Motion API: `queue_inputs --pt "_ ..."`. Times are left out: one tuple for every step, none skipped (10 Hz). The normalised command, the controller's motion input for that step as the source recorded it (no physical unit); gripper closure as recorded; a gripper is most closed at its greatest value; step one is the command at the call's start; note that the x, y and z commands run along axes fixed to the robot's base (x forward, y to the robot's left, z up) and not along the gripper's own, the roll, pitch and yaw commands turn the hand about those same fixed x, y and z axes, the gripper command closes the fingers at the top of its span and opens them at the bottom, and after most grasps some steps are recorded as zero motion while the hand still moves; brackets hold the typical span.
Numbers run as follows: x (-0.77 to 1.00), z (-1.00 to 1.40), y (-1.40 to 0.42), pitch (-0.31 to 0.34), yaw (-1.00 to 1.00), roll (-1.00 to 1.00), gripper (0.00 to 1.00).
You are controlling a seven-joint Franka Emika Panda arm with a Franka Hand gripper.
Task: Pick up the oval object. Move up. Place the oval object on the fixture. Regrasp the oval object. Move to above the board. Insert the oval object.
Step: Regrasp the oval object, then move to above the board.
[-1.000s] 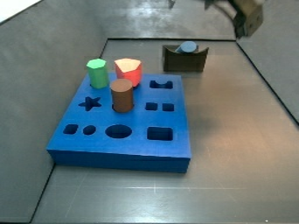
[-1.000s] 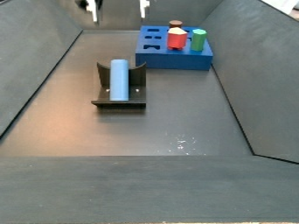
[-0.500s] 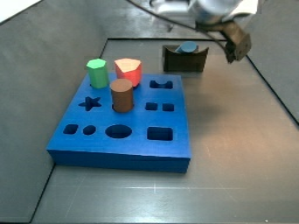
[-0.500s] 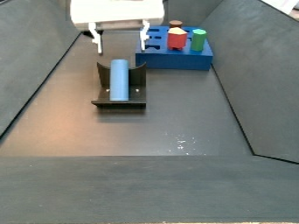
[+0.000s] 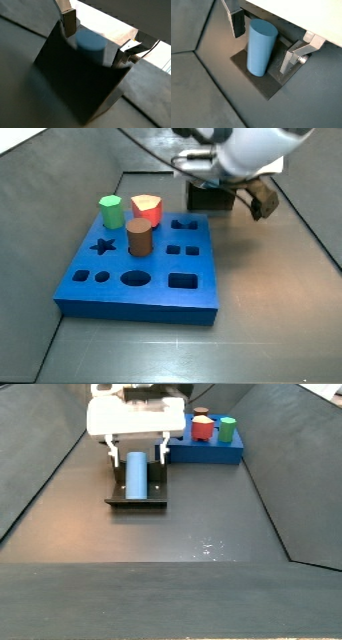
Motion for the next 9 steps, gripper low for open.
queue_inputs --pt "0.07 -0.25 0.01 -0.008 -0.02 0.06 0.0" --pt "0.01 -0.18 0.0 0.002 -0.01 0.04 0.0" --pt "0.01 -0.18 0.0 0.001 0.0 0.04 0.0" --pt "0.01 -0.18 0.0 0.001 0.0 0.04 0.0" --pt "0.01 -0.18 0.0 0.001 0.0 0.04 0.0" --pt "0.01 -0.18 0.0 0.001 0.01 0.04 0.0" --pt "0.0 0.0 0.0 0.0 0.0 0.0 1.0" --pt "0.06 1.0 0.04 -0.188 0.04 0.18 1.0" --pt "0.06 1.0 0.04 -0.186 0.03 0.17 1.0"
